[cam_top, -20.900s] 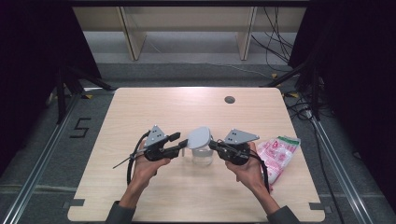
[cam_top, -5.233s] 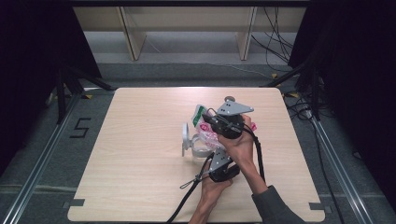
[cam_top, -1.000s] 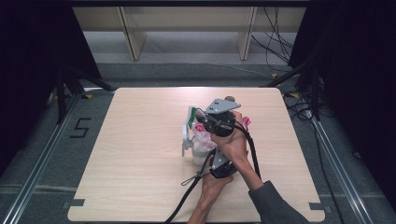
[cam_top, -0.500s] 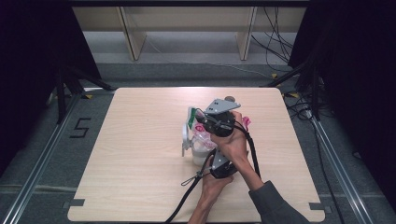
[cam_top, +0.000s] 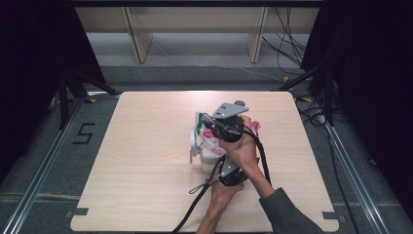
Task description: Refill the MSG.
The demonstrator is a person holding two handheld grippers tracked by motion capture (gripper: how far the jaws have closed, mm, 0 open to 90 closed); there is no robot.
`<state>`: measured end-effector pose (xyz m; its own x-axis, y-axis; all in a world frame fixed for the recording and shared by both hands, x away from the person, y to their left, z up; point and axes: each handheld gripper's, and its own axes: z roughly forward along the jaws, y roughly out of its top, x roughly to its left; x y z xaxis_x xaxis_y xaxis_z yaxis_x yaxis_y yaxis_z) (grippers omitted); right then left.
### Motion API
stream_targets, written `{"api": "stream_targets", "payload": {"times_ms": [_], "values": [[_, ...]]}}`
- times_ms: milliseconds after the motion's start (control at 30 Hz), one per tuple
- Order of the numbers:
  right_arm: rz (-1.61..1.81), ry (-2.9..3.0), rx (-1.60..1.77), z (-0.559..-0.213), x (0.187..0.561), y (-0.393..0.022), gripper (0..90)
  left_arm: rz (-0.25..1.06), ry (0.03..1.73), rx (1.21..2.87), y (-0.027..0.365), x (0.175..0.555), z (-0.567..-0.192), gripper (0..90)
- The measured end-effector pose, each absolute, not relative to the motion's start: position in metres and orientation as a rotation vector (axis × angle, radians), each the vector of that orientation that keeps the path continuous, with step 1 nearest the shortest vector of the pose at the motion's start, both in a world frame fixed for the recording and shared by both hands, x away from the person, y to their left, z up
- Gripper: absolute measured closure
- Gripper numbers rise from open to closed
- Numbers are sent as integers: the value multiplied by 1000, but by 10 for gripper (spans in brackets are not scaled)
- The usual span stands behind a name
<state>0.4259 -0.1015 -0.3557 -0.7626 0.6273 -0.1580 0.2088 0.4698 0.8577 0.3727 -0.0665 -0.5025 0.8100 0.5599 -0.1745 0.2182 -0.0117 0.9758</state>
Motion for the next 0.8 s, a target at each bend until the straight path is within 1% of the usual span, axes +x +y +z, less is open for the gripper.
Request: {"api": "stream_targets", "payload": {"times_ms": [800], "values": [[1223,2302,716,-356,427,-98,900,295,638,1588,-65,371,-502,783]]}}
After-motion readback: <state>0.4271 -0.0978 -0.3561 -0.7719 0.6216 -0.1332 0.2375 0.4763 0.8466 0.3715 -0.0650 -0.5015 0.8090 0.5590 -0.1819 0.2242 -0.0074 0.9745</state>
